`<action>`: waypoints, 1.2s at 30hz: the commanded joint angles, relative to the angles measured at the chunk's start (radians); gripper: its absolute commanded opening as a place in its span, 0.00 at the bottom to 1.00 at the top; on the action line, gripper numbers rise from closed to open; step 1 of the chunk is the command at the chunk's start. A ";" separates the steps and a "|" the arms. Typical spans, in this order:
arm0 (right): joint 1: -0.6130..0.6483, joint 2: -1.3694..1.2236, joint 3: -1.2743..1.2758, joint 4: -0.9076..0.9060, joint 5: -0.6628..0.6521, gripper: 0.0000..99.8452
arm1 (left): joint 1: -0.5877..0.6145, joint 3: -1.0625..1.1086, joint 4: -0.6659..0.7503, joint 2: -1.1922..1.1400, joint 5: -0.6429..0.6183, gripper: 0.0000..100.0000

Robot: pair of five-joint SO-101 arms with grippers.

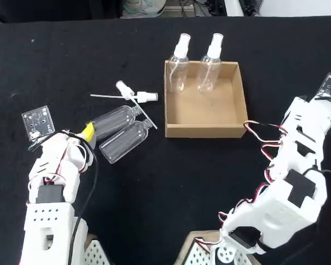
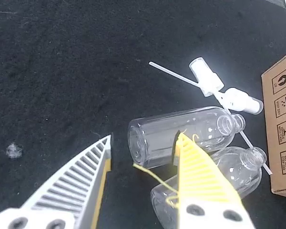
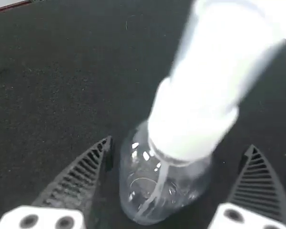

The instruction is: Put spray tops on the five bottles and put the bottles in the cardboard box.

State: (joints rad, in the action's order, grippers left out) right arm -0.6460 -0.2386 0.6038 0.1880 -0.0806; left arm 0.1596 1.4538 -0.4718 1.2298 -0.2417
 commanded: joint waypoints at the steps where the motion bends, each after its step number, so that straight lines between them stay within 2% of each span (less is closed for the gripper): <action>1: 0.020 0.071 -0.087 -0.006 0.000 0.36 | 0.007 -0.013 0.023 0.011 -0.005 0.21; 11: 0.061 0.082 -0.090 -0.003 -0.008 0.36 | 0.007 -0.013 0.023 0.011 -0.005 0.21; 34: 0.025 0.074 -0.113 -0.006 -0.009 0.36 | 0.007 -0.012 0.021 0.011 -0.005 0.21; 36: 0.023 0.081 -0.113 -0.006 -0.009 0.34 | 0.007 -0.012 0.021 0.011 -0.005 0.21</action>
State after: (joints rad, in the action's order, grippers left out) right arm -0.6076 -0.2386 0.5485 0.1880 -0.0806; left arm 0.1596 1.4538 -0.4718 1.2298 -0.2417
